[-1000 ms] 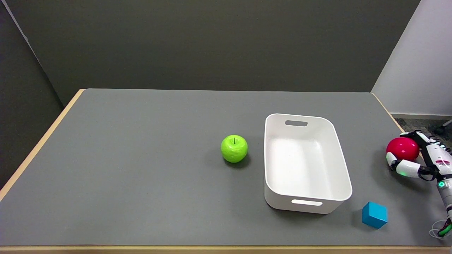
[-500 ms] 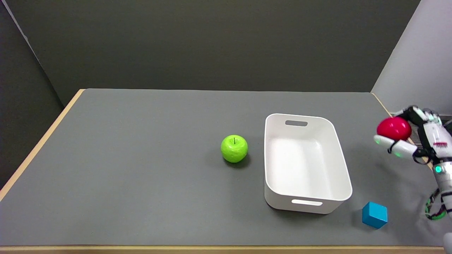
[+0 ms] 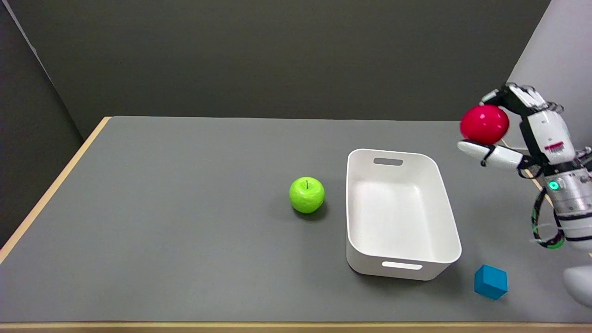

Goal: Pick up the pomegranate.

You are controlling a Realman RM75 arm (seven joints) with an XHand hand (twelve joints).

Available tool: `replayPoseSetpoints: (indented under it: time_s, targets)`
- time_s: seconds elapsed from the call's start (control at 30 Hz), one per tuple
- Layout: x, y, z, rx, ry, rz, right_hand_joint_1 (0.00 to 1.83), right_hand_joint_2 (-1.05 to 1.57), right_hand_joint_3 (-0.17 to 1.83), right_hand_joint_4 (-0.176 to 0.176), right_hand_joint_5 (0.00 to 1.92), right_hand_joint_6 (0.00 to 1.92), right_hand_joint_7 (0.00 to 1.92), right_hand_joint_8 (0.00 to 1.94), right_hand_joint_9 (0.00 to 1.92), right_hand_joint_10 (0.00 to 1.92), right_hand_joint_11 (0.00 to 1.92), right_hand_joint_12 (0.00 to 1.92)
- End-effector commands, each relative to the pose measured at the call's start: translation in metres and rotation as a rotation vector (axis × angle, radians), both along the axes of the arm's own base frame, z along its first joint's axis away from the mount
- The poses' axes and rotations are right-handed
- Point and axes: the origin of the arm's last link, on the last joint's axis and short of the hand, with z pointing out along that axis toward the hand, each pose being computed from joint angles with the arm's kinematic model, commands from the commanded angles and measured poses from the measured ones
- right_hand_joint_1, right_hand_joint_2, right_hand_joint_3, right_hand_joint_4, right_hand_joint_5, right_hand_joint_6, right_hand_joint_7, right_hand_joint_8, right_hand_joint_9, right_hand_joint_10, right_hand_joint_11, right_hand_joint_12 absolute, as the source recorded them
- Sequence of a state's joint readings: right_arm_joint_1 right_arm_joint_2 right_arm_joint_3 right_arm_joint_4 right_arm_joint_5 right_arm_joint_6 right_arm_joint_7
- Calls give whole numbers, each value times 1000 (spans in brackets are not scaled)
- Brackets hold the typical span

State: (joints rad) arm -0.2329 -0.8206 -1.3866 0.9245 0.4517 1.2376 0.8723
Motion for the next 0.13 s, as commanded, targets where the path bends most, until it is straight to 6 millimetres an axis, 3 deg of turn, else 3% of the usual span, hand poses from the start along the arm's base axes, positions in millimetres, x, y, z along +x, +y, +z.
replayPoseSetpoints:
  time_s: [0.03,0.13]
  targets:
    - [37,-42,-87,400,79,85,920,1229,260,-43,576,1608,637,800,440,944,232,1304]
    - [30,-46,-97,417,54,54,919,1228,261,-43,576,1609,638,801,443,945,235,1302]
